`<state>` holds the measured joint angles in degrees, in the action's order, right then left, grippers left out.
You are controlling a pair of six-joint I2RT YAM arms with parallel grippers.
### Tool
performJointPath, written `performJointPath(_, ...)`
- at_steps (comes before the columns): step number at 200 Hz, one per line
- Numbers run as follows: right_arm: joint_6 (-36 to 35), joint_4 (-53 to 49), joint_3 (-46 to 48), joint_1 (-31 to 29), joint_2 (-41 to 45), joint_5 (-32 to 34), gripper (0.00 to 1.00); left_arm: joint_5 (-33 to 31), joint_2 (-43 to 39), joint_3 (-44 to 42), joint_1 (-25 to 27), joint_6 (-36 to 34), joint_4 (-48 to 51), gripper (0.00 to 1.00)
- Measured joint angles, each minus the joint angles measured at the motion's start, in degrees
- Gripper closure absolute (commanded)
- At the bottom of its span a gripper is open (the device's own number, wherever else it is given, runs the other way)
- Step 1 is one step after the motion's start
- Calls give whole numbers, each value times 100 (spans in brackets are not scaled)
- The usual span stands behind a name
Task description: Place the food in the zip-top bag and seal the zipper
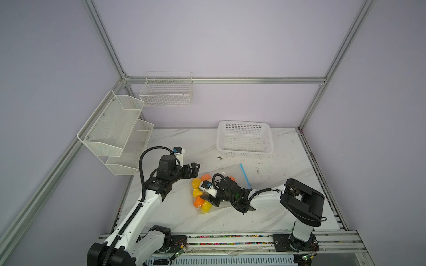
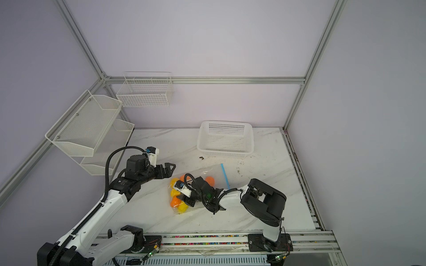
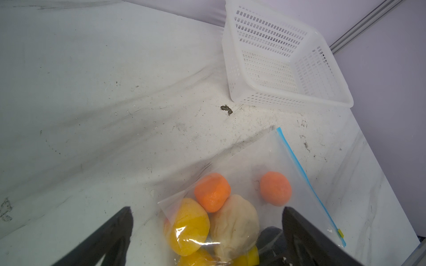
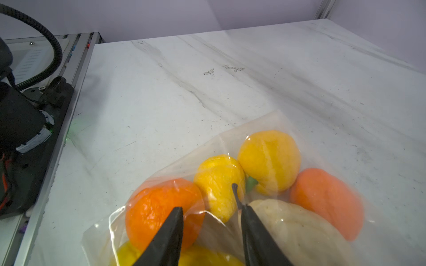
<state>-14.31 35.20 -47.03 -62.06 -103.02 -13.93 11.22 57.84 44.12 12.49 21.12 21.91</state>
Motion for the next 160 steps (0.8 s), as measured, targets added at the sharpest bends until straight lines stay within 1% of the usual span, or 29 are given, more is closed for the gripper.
performJointPath(19,-13,0,0,-17,-17,2,54,-9,0,-2,0,48,0,0)
performJointPath(39,-68,-13,-13,-55,-17,28,47,-9,-2,-44,0,94,2,0)
performJointPath(83,-343,-170,-87,-177,-7,367,40,-4,-92,-203,0,319,48,0)
performJointPath(99,-389,-328,-85,-192,103,485,36,-9,-184,-258,0,461,133,0)
performJointPath(126,-385,-669,-66,-197,831,817,27,63,-372,-481,-2,876,184,0)
performJointPath(138,-170,-796,-59,-197,1309,1078,26,164,-404,-673,-9,1143,155,0)
performJointPath(160,435,-1073,-15,-184,2168,1657,25,302,-378,-997,-11,1545,186,0)
